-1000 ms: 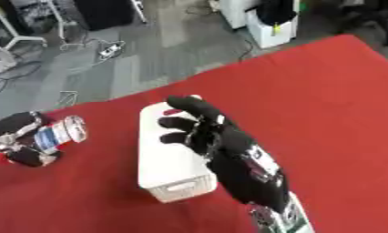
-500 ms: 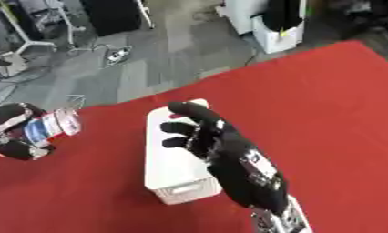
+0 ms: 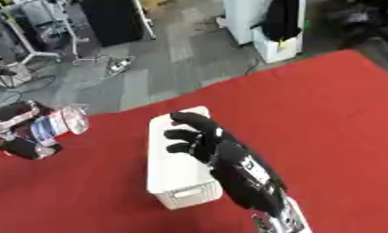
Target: Pick up objects on the table and place them in the box.
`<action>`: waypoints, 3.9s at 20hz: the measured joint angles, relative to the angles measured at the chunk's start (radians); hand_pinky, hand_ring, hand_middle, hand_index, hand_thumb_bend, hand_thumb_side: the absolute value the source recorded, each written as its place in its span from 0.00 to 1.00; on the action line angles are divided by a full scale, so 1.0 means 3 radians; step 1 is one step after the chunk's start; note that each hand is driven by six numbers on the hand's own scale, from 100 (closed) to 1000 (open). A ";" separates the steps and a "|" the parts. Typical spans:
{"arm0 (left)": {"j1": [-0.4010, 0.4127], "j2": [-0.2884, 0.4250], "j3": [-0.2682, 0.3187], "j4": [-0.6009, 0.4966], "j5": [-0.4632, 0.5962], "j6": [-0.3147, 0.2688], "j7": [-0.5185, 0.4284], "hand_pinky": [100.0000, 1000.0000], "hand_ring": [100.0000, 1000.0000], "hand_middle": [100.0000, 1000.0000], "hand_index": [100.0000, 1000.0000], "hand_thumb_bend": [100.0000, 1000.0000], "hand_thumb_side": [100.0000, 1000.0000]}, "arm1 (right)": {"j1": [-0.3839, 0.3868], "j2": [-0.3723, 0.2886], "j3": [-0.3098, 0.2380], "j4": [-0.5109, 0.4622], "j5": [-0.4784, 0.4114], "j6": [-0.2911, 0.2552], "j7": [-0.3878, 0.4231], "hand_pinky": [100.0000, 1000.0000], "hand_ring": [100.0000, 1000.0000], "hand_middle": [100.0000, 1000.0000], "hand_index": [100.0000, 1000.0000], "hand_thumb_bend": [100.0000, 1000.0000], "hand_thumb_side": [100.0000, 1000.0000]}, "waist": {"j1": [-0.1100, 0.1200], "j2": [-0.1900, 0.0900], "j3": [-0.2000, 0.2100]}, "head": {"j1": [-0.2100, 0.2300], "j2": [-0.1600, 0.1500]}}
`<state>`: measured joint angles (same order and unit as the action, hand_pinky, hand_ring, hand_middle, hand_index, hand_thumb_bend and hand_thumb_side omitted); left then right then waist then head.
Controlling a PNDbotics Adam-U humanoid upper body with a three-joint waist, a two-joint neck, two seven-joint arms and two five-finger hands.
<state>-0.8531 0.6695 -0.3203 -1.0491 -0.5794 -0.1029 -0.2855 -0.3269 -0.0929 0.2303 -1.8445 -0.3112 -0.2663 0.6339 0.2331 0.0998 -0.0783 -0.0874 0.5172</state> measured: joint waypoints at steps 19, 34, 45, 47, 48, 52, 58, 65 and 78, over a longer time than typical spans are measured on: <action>-0.0064 -0.0094 -0.0101 0.0013 -0.0055 -0.0096 -0.0101 0.00 0.14 0.20 0.40 0.13 0.03 | 0.0058 -0.0012 -0.0044 0.0117 0.0103 -0.0063 0.0019 0.87 0.92 0.99 1.00 0.03 1.00 | 0.0000 -0.0094 -0.0268 | -0.0003 -0.0035; -0.0113 -0.0126 -0.0124 0.0066 -0.0163 -0.0179 -0.0121 0.00 0.14 0.20 0.40 0.17 0.03 | 0.0195 -0.0010 -0.0066 0.0109 0.0100 0.0073 0.0054 0.88 0.93 1.00 1.00 0.02 1.00 | 0.0000 -0.0173 -0.0419 | 0.0012 -0.0047; -0.0156 -0.0231 -0.0164 0.0148 -0.0279 -0.0270 -0.0142 0.00 0.15 0.20 0.41 0.18 0.04 | 0.0232 0.0022 -0.0066 0.0083 0.0099 0.0159 0.0072 0.88 0.94 1.00 1.00 0.02 1.00 | 0.0001 -0.0173 -0.0463 | 0.0090 -0.0064; -0.0165 -0.0265 -0.0171 0.0159 -0.0298 -0.0291 -0.0146 0.00 0.15 0.21 0.41 0.18 0.04 | 0.0236 0.0023 -0.0068 0.0076 0.0100 0.0172 0.0075 0.88 0.94 1.00 1.00 0.02 1.00 | 0.0001 -0.0173 -0.0475 | 0.0091 -0.0064; -0.0178 -0.0282 -0.0178 0.0170 -0.0312 -0.0300 -0.0146 0.00 0.15 0.20 0.41 0.18 0.04 | 0.0243 0.0024 -0.0070 0.0076 0.0102 0.0178 0.0078 0.88 0.94 1.00 1.00 0.02 1.00 | 0.0001 -0.0173 -0.0477 | 0.0091 -0.0064; -0.0220 -0.0342 -0.0184 0.0199 -0.0363 -0.0333 -0.0151 0.00 0.14 0.20 0.41 0.17 0.04 | 0.0263 0.0050 -0.0086 0.0075 0.0109 0.0199 0.0076 0.88 0.94 1.00 1.00 0.02 1.00 | 0.0001 -0.0173 -0.0497 | 0.0091 -0.0064; -0.0294 -0.0457 -0.0207 0.0230 -0.0390 -0.0373 -0.0176 0.00 0.14 0.20 0.41 0.17 0.04 | 0.0266 0.0060 -0.0085 0.0075 0.0135 0.0213 0.0088 0.88 0.94 1.00 1.00 0.02 1.00 | 0.0002 -0.0173 -0.0532 | 0.0091 -0.0064; -0.0335 -0.0564 -0.0223 0.0258 -0.0421 -0.0386 -0.0185 0.00 0.14 0.20 0.40 0.15 0.04 | 0.0288 0.0080 -0.0084 0.0075 0.0147 0.0227 0.0103 0.89 0.94 1.00 1.00 0.02 1.00 | 0.0002 -0.0173 -0.0576 | 0.0128 -0.0064; -0.0374 -0.0699 -0.0245 0.0305 -0.0468 -0.0445 -0.0198 0.00 0.18 0.27 0.47 0.16 0.05 | 0.0294 0.0109 -0.0081 0.0070 0.0155 0.0260 0.0129 0.88 0.94 1.00 1.00 0.01 1.00 | 0.0005 -0.0174 -0.0667 | 0.0189 -0.0060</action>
<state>-0.9654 0.4598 -0.3938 -0.9575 -0.7198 -0.2365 -0.3449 -0.2386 -0.0603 0.2060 -1.8234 -0.2648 -0.1884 0.6726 0.2346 0.0477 -0.2784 -0.0306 0.4993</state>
